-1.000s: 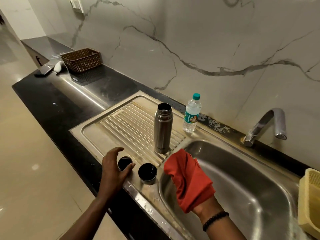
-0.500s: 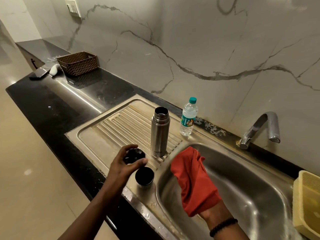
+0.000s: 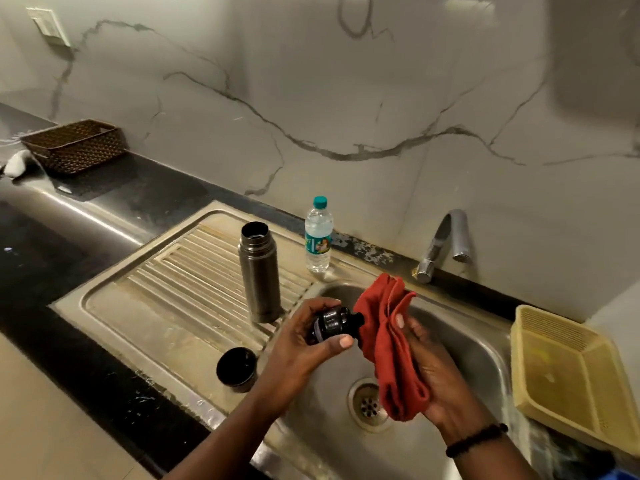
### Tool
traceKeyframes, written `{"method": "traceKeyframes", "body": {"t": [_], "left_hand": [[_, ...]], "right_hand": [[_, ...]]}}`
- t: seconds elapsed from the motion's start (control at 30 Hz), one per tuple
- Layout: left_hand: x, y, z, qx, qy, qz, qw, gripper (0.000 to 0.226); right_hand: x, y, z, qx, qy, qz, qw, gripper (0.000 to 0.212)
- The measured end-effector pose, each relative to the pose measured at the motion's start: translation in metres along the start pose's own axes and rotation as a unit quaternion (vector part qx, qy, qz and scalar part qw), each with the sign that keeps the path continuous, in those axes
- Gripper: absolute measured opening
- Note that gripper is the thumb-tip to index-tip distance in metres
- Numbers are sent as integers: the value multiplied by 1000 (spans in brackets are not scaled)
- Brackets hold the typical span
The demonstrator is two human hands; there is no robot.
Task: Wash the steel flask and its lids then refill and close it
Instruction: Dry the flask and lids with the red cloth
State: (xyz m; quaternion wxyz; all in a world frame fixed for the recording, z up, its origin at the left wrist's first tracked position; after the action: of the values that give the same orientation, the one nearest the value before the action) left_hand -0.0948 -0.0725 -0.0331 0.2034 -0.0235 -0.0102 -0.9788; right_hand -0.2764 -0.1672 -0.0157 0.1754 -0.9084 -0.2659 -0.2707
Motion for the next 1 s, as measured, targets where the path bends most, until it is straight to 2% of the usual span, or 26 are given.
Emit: {"method": "traceKeyframes", "body": {"t": [0.03, 0.1, 0.23, 0.4, 0.53, 0.73, 0.9, 1.0], "left_hand": [[5, 1, 1, 8, 10, -8, 1000, 52], [17, 3, 4, 24, 21, -17, 999, 49], [43, 2, 15, 90, 93, -22, 991, 39], [66, 6, 18, 102, 110, -27, 988, 41], [71, 10, 21, 140, 163, -50, 975, 29], [72, 6, 24, 155, 169, -45, 972, 26], [64, 6, 24, 142, 149, -32, 978, 26], [59, 8, 24, 124, 118, -11, 985, 24]], "right_hand": [[24, -6, 20, 46, -46, -7, 998, 39], [13, -3, 22, 16, -120, -10, 993, 48], [5, -3, 18, -22, -154, -4, 988, 46], [-5, -5, 15, -37, -156, 26, 987, 43], [-14, -5, 10, -44, -201, 33, 978, 42], [-11, -8, 4, -58, -245, 24, 968, 32], [1, -9, -8, -98, -380, 12, 920, 27], [9, -12, -21, -165, -436, 10, 884, 26]]}}
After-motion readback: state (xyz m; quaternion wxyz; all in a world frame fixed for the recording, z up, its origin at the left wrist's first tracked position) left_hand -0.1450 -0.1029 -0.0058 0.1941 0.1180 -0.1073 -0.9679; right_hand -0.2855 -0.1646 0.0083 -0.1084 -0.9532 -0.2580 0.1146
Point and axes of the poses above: each hand's wrist, its own y-axis towards the middle knuckle, its own x-axis out of the palm, z = x × y, the point moved 8 cm from there along y, towards the middle knuckle, and after that the axes turned 5 degrees about -x, right-handed, at the moved point
